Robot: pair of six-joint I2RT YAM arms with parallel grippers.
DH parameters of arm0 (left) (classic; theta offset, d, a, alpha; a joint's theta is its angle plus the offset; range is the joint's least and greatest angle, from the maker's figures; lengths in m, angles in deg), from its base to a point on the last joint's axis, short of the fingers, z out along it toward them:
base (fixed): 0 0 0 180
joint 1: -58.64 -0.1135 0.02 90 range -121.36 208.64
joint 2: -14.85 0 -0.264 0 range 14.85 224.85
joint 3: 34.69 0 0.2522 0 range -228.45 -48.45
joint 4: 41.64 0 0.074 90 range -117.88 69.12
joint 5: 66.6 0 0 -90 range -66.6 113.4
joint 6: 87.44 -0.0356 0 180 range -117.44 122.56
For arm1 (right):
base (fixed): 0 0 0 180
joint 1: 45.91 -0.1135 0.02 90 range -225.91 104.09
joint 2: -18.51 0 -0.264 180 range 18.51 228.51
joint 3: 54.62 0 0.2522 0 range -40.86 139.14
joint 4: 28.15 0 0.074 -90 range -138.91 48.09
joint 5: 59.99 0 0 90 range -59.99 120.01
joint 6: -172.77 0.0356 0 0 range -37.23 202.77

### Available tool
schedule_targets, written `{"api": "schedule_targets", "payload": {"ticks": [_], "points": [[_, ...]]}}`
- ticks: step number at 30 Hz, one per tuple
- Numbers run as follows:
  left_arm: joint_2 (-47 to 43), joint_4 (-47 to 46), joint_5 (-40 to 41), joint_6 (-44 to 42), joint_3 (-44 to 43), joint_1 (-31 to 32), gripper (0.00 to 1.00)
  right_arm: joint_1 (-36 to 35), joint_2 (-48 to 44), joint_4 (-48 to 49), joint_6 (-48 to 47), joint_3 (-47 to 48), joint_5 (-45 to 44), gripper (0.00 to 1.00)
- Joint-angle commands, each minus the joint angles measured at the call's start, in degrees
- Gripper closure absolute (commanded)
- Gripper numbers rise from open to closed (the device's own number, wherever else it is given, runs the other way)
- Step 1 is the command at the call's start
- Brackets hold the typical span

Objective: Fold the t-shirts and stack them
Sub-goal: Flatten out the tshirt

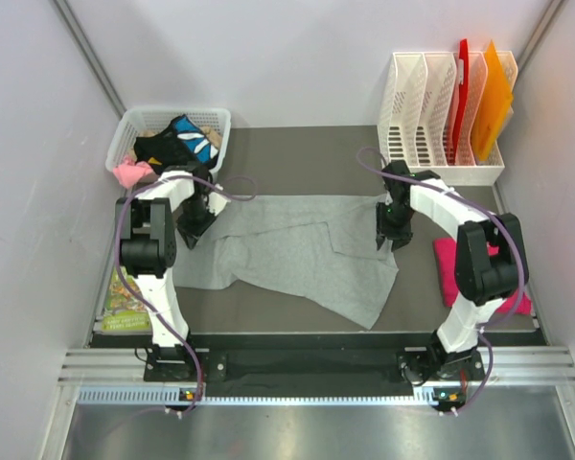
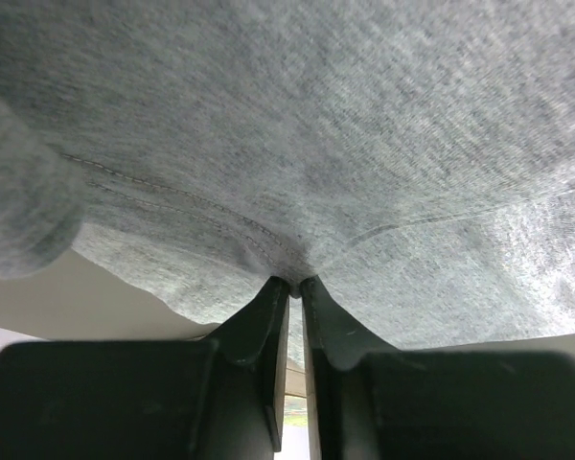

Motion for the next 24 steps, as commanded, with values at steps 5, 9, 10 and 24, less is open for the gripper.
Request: {"api": "schedule_targets", "payload": {"ticks": [5, 9, 10, 24], "points": [[-1.0, 0.8, -1.3, 0.9, -2.3, -0.1, 0.78, 0.6, 2.2, 4.1, -0.8, 0.9, 0.9, 0.59], [-1.4, 0.1, -1.5, 0.9, -1.5, -0.1, 0.69, 0.5, 1.8, 5.0, -0.8, -0.6, 0.8, 0.59], [-1.2, -0.1, -1.3, 0.8, -1.4, -0.1, 0.69, 0.6, 1.9, 5.2, -0.9, -1.0, 0.7, 0.59], [-2.6, 0.3, -2.8, 1.1, -2.0, 0.0, 1.0, 1.3, 4.9, 8.5, -0.2, -0.7, -1.8, 0.46]]}}
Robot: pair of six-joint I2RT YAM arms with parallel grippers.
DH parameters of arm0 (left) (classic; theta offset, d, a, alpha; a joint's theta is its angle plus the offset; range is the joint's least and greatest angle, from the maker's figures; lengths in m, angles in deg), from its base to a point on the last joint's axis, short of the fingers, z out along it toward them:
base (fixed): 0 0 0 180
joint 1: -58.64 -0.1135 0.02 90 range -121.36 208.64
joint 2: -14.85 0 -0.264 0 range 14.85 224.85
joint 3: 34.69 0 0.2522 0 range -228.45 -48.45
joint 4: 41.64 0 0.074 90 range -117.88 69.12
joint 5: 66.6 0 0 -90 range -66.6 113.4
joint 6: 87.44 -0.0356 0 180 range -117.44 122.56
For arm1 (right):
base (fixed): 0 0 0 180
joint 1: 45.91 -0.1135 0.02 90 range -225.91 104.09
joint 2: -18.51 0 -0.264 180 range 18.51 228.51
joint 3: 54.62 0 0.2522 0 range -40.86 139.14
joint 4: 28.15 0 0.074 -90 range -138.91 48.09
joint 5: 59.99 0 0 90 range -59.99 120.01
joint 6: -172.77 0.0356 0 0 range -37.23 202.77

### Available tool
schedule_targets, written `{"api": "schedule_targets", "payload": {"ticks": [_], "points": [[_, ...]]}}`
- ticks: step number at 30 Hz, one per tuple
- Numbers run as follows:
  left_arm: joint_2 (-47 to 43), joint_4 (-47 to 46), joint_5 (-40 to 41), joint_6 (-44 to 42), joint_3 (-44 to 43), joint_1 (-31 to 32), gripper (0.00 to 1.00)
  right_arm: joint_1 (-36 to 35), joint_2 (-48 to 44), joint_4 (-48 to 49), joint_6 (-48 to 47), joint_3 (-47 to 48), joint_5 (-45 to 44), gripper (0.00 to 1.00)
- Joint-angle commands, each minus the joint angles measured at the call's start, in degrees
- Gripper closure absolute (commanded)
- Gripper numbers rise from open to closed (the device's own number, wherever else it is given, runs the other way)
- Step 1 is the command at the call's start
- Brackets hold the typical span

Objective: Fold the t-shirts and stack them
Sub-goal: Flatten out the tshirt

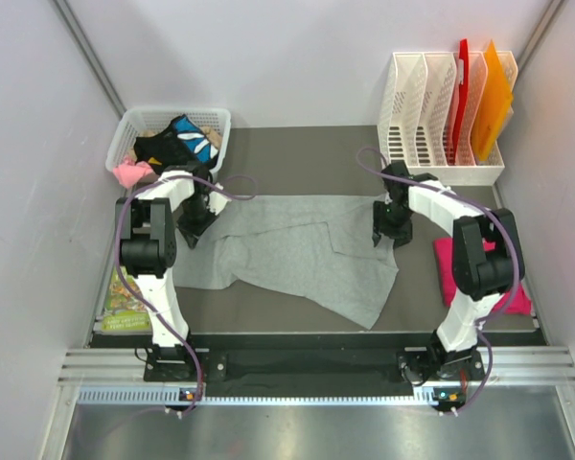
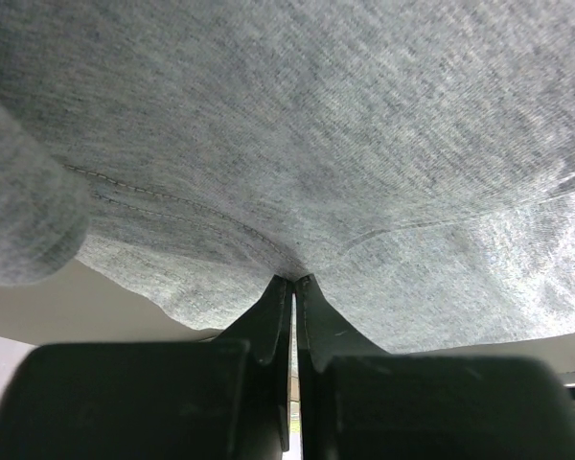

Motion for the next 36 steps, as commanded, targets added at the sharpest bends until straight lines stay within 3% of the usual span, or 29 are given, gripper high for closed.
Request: {"api": "schedule_targets", "payload": {"ticks": [1, 10, 19, 36], "points": [[-2.7, 0.6, -1.5, 0.2, -1.7, 0.0, 1.0, 0.5, 2.1, 2.8, 0.3, 0.2, -0.6, 0.47], [-3.6, 1.0, -0.6, -0.1, -1.3, 0.0, 1.0, 0.5, 4.1, 4.5, 0.3, -0.3, 0.7, 0.62], [-3.7, 1.1, -0.3, -0.3, -1.0, 0.0, 1.0, 0.6, 1.8, 2.9, -0.1, -0.5, 0.4, 0.7], [-4.3, 1.4, 0.0, -0.8, -1.2, 0.0, 1.0, 0.5, -0.7, -0.6, -1.3, -0.1, 0.1, 0.7]]}}
